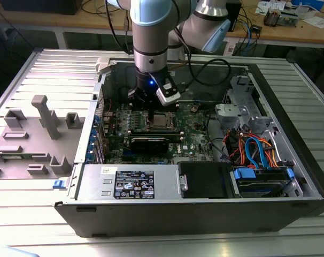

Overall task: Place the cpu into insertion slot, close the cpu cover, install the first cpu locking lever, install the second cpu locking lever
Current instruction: 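Close the cpu cover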

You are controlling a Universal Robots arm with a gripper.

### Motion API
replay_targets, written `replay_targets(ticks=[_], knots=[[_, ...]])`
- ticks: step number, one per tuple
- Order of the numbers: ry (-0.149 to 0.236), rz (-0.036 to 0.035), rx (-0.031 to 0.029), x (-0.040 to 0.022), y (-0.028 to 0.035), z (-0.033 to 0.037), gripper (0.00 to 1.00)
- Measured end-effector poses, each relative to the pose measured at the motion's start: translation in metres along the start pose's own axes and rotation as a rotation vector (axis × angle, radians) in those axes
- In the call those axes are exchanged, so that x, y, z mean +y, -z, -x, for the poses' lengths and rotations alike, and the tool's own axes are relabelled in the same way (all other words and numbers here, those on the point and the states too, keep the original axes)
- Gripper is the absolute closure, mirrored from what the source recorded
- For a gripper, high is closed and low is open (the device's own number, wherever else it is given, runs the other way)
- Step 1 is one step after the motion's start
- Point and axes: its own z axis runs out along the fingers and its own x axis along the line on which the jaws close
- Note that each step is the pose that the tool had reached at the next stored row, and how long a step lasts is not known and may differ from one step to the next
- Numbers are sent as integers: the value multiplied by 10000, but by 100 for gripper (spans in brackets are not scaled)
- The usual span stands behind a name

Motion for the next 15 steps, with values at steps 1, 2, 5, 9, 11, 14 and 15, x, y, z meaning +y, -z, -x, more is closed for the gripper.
replay_targets(ticks=[1,2,5,9,11,14,15], knots=[[6,-1,0,0,0,0,89],[7,1,-1,1,-1,-1,89],[13,1,-16,-3,-1,-27,89],[34,4,-46,-2,-48,-48,89],[37,0,-45,-3,-56,-50,89],[37,23,-49,-3,-41,-51,89],[41,23,-47,-3,-14,-49,89]])
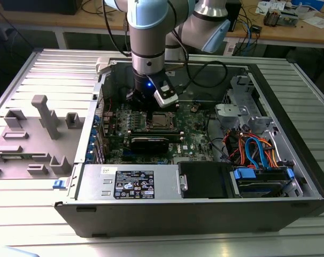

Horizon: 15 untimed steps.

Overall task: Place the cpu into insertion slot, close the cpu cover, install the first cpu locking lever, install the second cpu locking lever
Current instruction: 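Close the cpu cover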

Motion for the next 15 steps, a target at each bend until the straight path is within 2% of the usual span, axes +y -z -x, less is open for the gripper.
replay_targets(ticks=[2,3,4,5,6,10,15], knots=[[8,12,-19,0,28,0,89],[15,14,-89,-1,29,-6,89],[19,11,-188,-1,29,-12,89],[21,7,-293,0,29,-17,89],[31,-9,-617,0,28,-26,89],[31,-10,-632,-2,24,6,89],[32,-10,-631,-12,17,118,89]])
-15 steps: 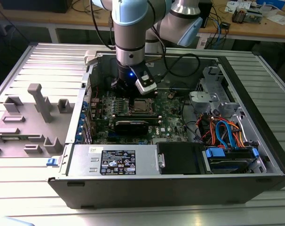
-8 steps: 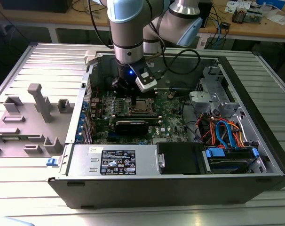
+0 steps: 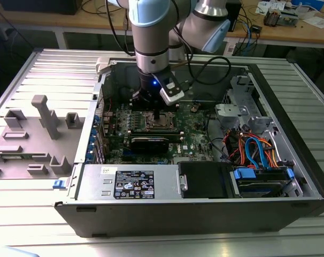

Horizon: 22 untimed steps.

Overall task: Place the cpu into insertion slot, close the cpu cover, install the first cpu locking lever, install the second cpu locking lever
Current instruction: 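Close the cpu cover, then install the first cpu locking lever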

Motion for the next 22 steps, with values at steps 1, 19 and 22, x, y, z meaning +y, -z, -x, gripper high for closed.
replay_targets(ticks=[1,19,22], knots=[[-2,0,0,-1,-2,13,89],[-22,179,-8,-33,58,21,89],[-22,179,-8,-33,58,21,89]])
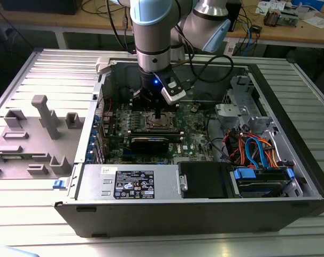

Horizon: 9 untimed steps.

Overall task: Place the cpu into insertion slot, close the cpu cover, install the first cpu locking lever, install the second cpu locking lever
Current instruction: 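Install the first cpu locking lever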

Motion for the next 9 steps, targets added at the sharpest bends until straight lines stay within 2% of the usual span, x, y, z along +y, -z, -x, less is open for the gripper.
replay_targets(ticks=[5,9], knots=[[0,-1,1,0,14,1,89],[0,1,0,2,69,7,89]])
